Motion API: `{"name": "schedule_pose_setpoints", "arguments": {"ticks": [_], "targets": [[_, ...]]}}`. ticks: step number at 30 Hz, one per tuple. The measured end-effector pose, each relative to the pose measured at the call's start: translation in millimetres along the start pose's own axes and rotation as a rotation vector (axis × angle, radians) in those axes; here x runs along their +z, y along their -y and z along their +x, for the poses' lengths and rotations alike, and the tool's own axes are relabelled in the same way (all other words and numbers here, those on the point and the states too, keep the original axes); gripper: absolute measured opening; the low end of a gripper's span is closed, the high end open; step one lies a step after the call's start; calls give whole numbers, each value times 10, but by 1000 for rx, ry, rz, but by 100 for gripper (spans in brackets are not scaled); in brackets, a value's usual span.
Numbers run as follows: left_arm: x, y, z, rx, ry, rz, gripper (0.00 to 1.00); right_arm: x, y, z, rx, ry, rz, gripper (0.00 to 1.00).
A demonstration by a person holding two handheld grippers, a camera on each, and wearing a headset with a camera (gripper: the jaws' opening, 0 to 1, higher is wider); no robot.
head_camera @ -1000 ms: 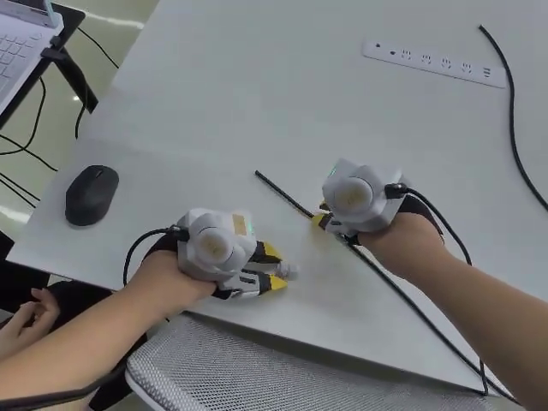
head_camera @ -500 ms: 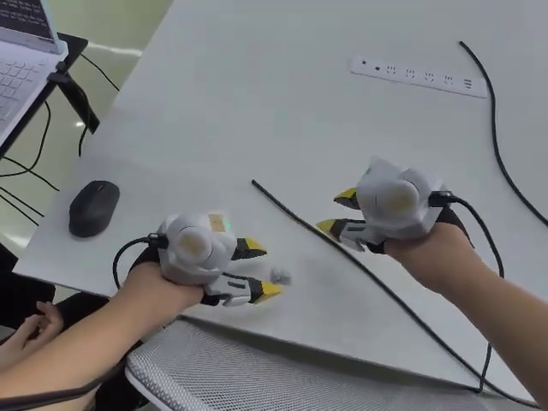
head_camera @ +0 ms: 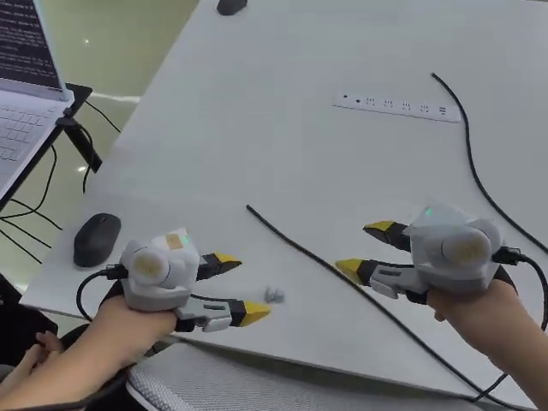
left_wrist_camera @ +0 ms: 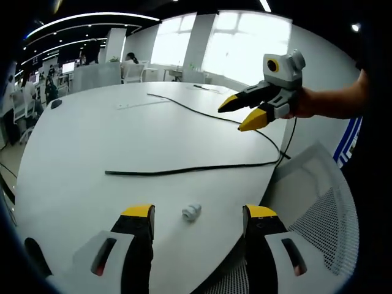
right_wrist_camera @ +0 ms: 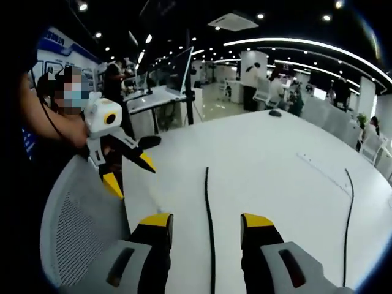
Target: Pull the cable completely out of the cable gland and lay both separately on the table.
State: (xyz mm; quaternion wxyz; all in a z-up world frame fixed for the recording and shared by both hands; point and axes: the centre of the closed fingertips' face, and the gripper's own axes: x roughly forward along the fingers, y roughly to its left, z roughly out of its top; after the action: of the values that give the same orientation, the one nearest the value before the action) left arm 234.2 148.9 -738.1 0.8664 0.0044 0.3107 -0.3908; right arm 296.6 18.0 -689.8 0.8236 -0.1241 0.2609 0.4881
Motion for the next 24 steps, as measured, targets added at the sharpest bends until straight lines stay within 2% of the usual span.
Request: {"name": "schedule_pose_setpoints", "arguments": {"ticks": [4, 6, 10, 18, 24], "targets": [[107, 23, -104, 26, 48, -19, 62, -62, -33, -264, -14, 32, 21, 46], [146, 35, -162, 37, 72, -33, 64, -102, -44, -379, -18, 51, 58, 50], [165, 53, -270, 53, 103, -67, 68, -200, -36, -563, -36, 72, 108, 56], [93, -1, -485, 110, 117, -107, 74, -440, -49, -745, -61, 69, 158, 65], [78, -12, -554, 124, 116, -120, 80, -607, -154, -766, -47, 49, 193, 75]]}}
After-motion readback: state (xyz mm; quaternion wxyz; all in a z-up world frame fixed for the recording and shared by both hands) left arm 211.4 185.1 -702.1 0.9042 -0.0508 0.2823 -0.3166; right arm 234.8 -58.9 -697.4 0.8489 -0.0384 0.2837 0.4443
